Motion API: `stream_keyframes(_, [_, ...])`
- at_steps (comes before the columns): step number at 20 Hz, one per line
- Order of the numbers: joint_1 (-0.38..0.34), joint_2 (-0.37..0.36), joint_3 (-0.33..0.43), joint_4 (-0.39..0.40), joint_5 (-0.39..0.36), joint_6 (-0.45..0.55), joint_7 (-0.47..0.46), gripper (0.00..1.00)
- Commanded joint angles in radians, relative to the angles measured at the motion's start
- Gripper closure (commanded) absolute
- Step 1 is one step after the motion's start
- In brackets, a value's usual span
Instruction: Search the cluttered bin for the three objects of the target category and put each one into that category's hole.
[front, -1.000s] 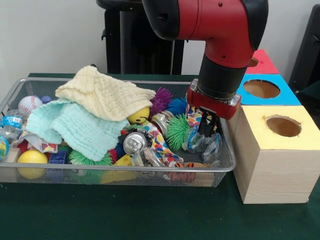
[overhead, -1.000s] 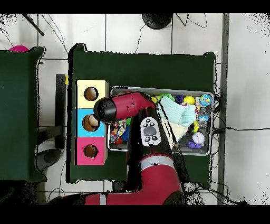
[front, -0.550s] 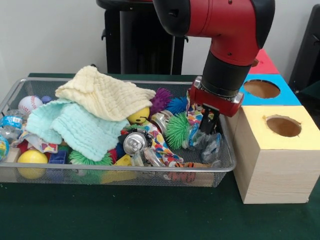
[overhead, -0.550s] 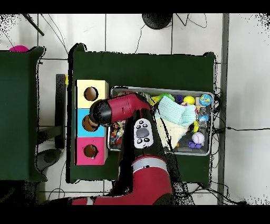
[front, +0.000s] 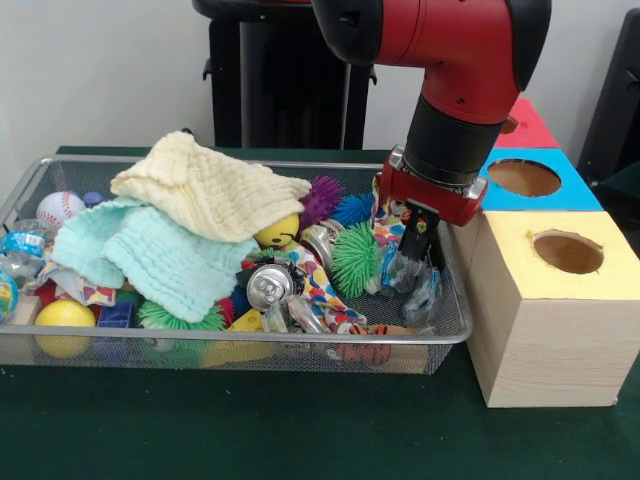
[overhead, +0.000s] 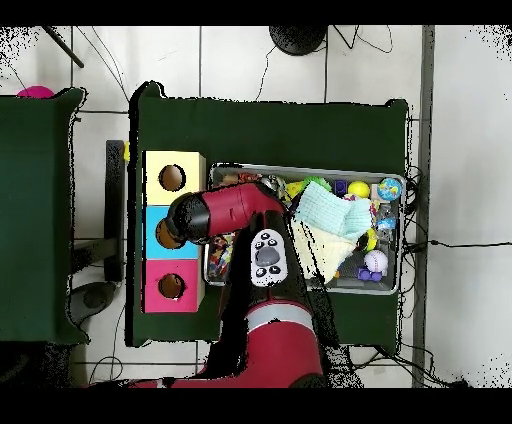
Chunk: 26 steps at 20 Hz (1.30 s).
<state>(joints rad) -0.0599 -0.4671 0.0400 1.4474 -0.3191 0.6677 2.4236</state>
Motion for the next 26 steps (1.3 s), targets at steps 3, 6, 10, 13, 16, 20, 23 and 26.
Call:
stream_keyframes(3, [0.028, 0.067, 0.020, 0.169, 0.023, 0.013, 0.076, 1.00])
stream_keyframes(6, [0.022, 0.054, 0.024, 0.192, 0.045, 0.026, 0.079, 1.00])
stream_keyframes(10, [0.025, 0.040, 0.025, 0.239, 0.064, 0.024, 0.090, 1.00])
stream_keyframes(13, [0.028, 0.037, 0.027, 0.265, 0.072, 0.020, 0.085, 1.00])
stream_keyframes(16, [0.033, 0.034, 0.021, 0.279, 0.074, 0.010, 0.081, 1.00])
stream_keyframes(20, [0.046, 0.036, 0.007, 0.297, 0.072, -0.017, 0.092, 1.00])
stream_keyframes(23, [0.052, 0.038, 0.000, 0.289, 0.071, -0.020, 0.089, 1.00])
stream_keyframes(26, [0.073, 0.029, -0.023, 0.270, 0.071, -0.086, 0.131, 1.00])
